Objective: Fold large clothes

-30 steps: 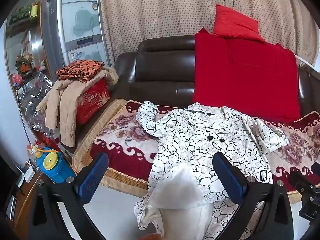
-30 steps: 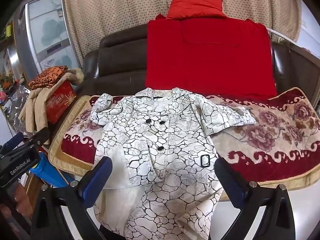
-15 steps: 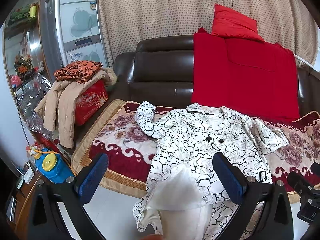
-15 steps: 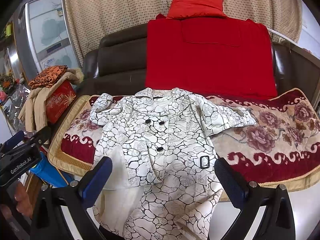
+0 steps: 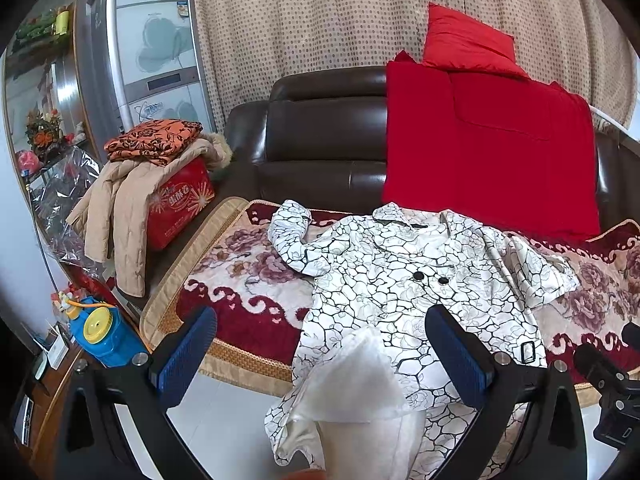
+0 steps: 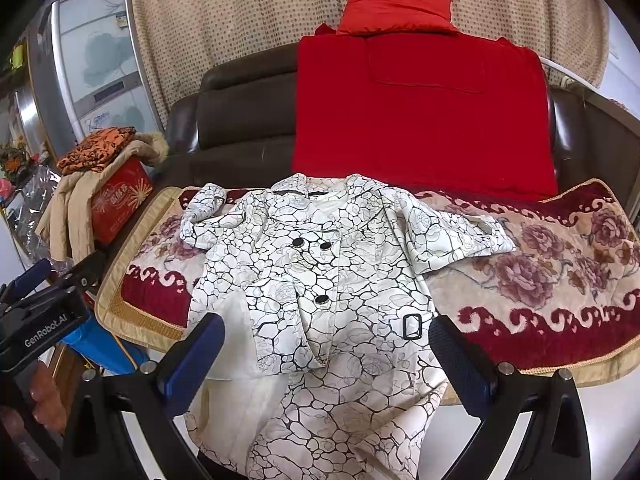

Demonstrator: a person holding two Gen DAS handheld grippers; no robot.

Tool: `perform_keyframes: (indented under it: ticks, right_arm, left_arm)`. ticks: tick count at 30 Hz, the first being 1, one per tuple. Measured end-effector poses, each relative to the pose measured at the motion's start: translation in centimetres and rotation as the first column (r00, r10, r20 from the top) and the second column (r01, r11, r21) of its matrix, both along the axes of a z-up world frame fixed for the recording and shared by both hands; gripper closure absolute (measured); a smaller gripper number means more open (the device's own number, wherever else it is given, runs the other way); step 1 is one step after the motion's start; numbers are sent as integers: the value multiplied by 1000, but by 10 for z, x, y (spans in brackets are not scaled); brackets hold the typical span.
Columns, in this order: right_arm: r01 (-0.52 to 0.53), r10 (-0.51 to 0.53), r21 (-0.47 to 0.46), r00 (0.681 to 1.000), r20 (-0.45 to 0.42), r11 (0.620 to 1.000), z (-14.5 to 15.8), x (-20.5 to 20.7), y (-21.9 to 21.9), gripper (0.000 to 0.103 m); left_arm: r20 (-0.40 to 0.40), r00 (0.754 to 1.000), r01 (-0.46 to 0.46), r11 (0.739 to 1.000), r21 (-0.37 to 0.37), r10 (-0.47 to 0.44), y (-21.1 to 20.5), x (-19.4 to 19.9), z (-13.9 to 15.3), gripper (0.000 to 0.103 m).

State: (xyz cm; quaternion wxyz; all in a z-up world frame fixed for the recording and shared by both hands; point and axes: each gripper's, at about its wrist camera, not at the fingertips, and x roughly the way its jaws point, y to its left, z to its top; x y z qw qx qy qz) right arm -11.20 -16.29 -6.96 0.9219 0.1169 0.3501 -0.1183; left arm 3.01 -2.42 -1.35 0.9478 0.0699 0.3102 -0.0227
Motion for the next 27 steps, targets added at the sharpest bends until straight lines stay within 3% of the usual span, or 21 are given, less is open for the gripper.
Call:
perform_keyframes:
  ticks: [27]
  right_arm:
    - [-1, 1, 9, 1000, -9, 1000, -7, 9, -2, 0]
  left_arm:
    - [-29, 1000, 0, 1000, 10, 0, -4, 12, -11, 0]
